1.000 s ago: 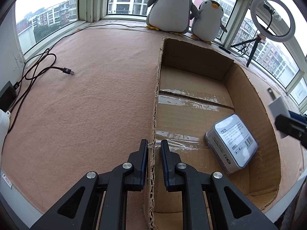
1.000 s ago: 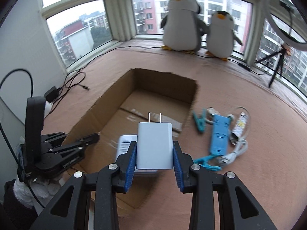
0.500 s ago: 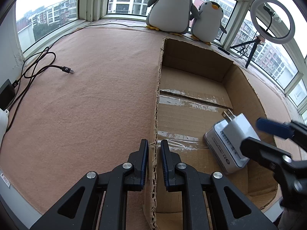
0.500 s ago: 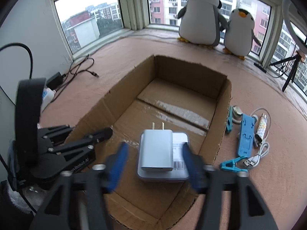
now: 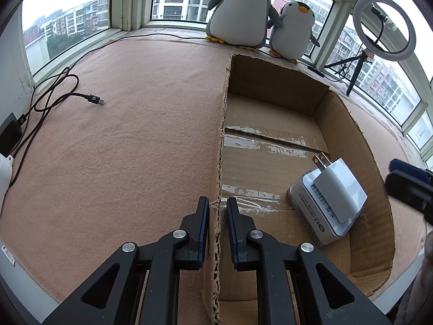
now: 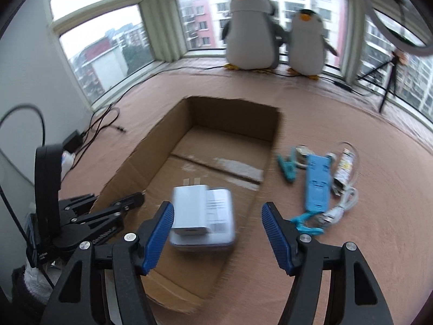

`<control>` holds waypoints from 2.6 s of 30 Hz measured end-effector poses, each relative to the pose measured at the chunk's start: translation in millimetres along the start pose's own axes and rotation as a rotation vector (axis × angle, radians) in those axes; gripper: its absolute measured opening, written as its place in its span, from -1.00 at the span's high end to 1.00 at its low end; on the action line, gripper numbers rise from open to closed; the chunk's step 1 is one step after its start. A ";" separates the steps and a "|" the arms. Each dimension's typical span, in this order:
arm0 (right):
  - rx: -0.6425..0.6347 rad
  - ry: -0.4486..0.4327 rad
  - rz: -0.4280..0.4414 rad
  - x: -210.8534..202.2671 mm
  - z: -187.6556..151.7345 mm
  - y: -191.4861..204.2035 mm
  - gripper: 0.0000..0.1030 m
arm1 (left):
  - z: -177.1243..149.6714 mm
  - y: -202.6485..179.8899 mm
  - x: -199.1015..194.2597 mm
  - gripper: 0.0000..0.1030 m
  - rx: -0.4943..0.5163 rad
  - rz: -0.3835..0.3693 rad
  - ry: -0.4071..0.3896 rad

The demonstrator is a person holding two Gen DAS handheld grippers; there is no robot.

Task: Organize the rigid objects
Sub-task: 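Return the right tool and grasp the white USB cable, then carry the white USB cable into the box and open the right gripper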

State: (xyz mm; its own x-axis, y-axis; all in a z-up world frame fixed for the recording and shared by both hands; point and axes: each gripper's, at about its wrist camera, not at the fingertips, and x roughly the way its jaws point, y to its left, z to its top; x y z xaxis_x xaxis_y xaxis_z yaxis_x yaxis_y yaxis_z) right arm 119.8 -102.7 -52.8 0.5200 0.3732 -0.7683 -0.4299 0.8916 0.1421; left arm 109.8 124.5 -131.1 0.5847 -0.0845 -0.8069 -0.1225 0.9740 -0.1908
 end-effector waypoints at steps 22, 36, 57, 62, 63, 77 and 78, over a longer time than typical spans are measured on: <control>0.501 0.049 -0.062 10.4 -6.4 -159.5 -0.23 | 1.5 0.4 -0.3 0.72 0.003 -0.002 0.002; 0.579 0.142 -0.027 46.8 -7.3 -174.2 0.01 | 1.4 -0.3 0.1 0.72 0.001 -0.004 0.001; 0.454 0.160 -0.111 51.0 -6.8 -164.5 0.72 | 0.9 -0.8 0.7 0.72 0.003 -0.006 0.000; 0.477 0.142 -0.097 40.6 -16.2 -170.3 0.76 | 0.7 -0.8 0.7 0.72 0.003 -0.005 0.000; 0.486 0.137 -0.094 38.9 -17.5 -172.0 0.76 | 0.6 -0.8 0.7 0.72 0.004 -0.004 0.000; 0.425 0.063 -0.036 6.4 -4.5 -149.5 0.76 | 0.0 -0.4 0.6 0.72 0.005 -0.004 0.000; 0.406 0.055 -0.032 4.0 -0.8 -143.0 0.76 | 0.0 -0.5 0.6 0.72 0.005 -0.004 0.000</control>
State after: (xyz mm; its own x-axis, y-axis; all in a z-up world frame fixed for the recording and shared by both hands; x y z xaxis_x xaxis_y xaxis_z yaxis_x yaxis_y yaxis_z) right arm 182.7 -228.9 -76.8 0.4832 0.3387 -0.8074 -0.0821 0.9356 0.3434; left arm 110.2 124.0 -131.5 0.5853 -0.0887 -0.8060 -0.1162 0.9746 -0.1916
